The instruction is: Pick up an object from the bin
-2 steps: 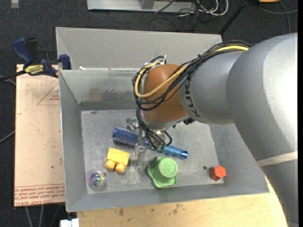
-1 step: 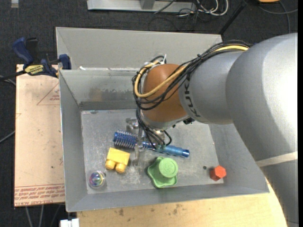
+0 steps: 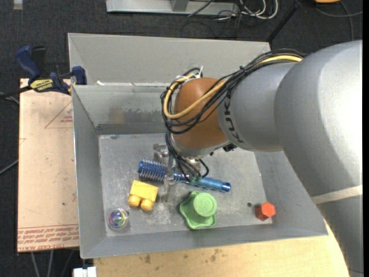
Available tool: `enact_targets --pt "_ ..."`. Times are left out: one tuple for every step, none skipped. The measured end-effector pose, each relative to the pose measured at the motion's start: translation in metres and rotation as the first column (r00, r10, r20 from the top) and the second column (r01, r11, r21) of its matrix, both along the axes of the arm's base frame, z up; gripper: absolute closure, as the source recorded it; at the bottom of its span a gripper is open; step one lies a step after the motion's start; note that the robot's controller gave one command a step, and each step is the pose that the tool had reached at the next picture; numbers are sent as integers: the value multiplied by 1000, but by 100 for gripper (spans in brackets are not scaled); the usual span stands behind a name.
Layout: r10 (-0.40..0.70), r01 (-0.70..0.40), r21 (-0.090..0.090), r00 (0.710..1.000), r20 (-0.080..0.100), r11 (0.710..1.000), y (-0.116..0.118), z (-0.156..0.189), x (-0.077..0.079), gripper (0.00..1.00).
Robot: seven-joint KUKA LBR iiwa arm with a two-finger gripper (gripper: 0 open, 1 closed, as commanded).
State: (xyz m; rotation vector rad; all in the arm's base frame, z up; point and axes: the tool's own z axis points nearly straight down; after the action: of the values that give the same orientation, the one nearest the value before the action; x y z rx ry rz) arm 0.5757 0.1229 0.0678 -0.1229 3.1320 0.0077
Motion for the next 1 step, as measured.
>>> enact_targets --pt "-2 2 2 1000 1 1000 0 0 0 0"
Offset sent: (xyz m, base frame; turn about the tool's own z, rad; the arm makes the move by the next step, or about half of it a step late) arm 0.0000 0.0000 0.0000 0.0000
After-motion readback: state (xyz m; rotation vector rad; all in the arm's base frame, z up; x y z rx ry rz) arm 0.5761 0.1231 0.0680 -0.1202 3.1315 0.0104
